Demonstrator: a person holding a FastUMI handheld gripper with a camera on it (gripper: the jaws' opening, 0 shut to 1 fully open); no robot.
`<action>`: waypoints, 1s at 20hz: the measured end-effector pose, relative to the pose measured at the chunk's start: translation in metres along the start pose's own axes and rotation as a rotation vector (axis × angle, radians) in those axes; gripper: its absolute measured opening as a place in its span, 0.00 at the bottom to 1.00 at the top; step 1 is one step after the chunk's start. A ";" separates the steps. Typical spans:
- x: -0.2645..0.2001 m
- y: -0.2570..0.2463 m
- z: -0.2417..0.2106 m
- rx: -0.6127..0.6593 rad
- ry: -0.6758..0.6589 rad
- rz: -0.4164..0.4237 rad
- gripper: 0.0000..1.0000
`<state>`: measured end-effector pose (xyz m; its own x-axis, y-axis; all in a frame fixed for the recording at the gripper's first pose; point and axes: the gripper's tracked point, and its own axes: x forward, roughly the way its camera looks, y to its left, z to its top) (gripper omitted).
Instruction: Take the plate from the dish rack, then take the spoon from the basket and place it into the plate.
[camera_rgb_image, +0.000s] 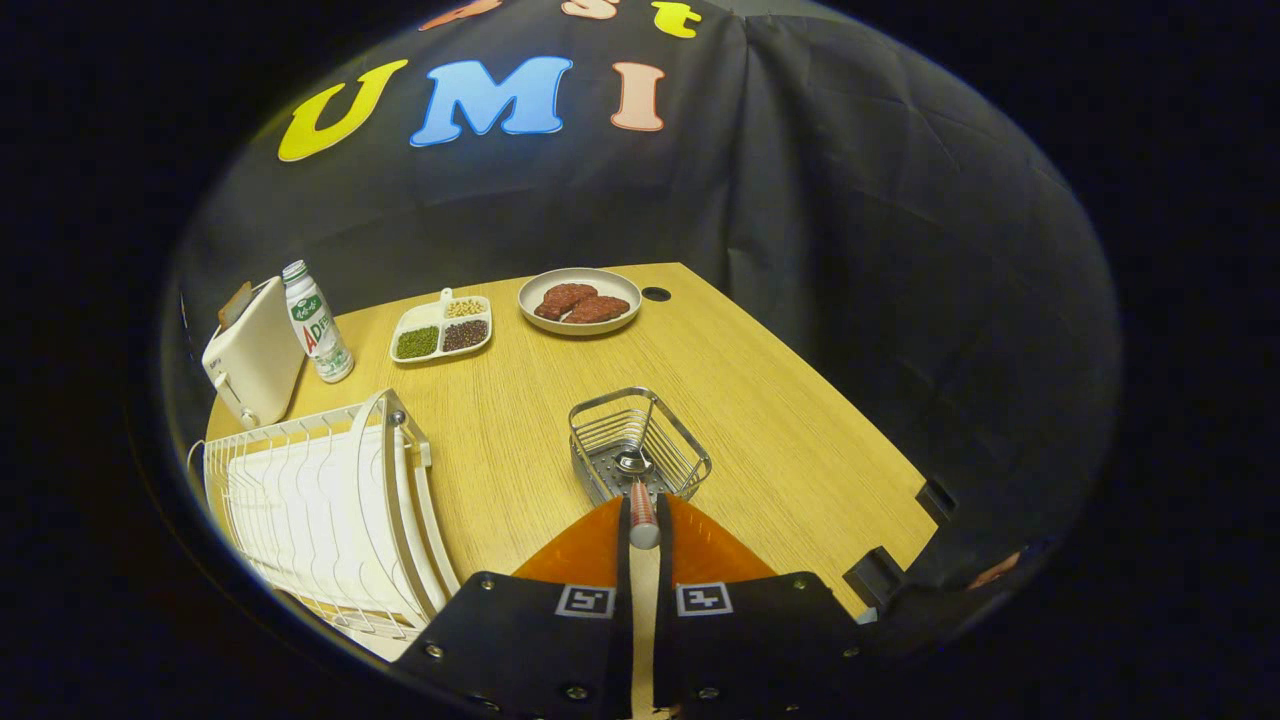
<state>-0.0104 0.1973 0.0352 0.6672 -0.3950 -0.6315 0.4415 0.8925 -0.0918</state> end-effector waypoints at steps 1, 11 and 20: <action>-0.003 -0.001 0.000 0.005 -0.001 0.006 0.08; -0.057 -0.004 0.008 0.010 -0.034 -0.003 0.08; -0.117 0.010 0.019 -0.087 -0.098 0.035 0.08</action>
<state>-0.0725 0.2481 0.1228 0.7386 -0.3784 -0.5580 0.3660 0.9201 -0.1395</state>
